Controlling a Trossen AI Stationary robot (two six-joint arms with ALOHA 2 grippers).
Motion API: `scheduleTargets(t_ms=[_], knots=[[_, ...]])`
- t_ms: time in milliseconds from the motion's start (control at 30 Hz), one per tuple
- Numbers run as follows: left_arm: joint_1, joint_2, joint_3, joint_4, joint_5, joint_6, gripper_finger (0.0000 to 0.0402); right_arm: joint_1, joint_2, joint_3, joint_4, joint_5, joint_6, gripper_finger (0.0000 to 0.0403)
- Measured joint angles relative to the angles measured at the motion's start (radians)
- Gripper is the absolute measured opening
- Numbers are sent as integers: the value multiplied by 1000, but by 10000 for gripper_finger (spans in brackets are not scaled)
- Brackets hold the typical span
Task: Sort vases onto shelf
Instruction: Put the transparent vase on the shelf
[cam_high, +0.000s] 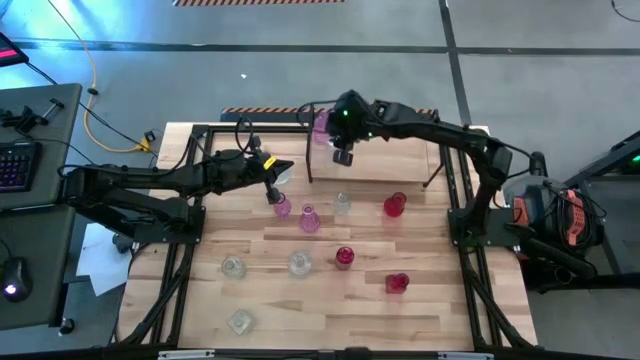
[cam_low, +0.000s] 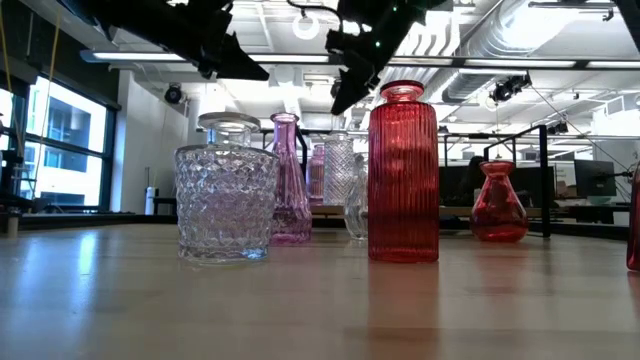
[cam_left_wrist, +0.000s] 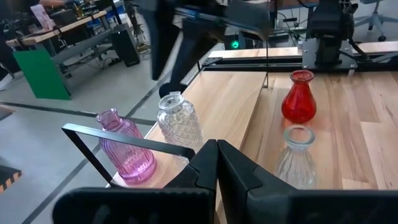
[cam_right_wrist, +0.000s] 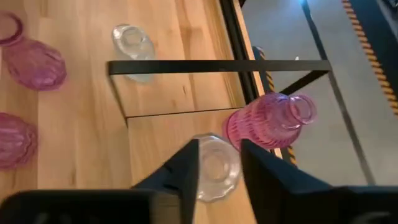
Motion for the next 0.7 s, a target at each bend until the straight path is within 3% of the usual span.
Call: scheduleTargets(t_ms=[233,500,700], knots=[[0,0,0,-21,0,0,0,-63,1,4,4,-21,32,190],[0,0,0,-20,0,0,0,-82,1,4,-27,-46,50,195],[0,0,0,-21,0,0,0,-29,1,4,-62,-80,93,195]])
